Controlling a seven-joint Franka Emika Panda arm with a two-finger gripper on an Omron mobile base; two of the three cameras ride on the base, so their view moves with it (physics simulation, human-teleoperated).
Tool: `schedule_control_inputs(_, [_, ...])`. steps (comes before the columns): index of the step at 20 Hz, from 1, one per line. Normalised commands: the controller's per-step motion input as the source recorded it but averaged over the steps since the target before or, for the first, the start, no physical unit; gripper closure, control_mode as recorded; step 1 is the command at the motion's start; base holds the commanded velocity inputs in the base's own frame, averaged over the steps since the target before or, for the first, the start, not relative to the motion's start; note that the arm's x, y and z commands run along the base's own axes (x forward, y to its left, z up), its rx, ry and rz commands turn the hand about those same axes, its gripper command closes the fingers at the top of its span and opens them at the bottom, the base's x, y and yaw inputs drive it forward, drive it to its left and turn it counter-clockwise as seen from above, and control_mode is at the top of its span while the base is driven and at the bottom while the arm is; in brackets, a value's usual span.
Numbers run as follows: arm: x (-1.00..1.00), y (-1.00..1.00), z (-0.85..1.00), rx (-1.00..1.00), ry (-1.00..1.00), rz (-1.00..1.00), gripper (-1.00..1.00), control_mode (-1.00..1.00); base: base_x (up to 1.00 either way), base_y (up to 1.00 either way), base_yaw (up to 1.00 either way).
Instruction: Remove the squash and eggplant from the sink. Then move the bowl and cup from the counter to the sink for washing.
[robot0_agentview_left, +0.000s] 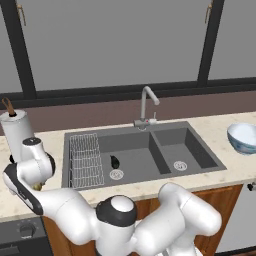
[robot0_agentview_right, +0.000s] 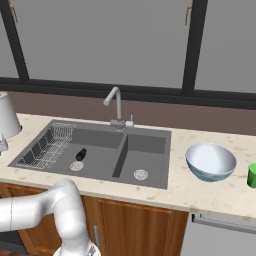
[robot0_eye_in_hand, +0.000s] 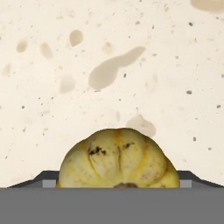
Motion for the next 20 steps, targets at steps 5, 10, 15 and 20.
schedule_control_inputs(5, [0.01, 0.07, -0.16, 0.00, 0.01, 0.00, -1.00, -1.00, 0.00, 0.00, 0.00])
schedule_control_inputs(10, [0.00, 0.03, -0.12, -0.01, 0.03, 0.00, -1.00, -1.00, 0.00, 0.00, 0.00])
schedule_control_inputs(15, [0.00, 0.01, -0.01, -0.02, 0.01, 0.00, -1.00, -1.00, 0.00, 0.00, 0.00])
schedule_control_inputs(20, [-0.01, 0.00, 0.06, -0.04, -0.05, 0.00, -1.00, -1.00, 0.00, 0.00, 0.00])
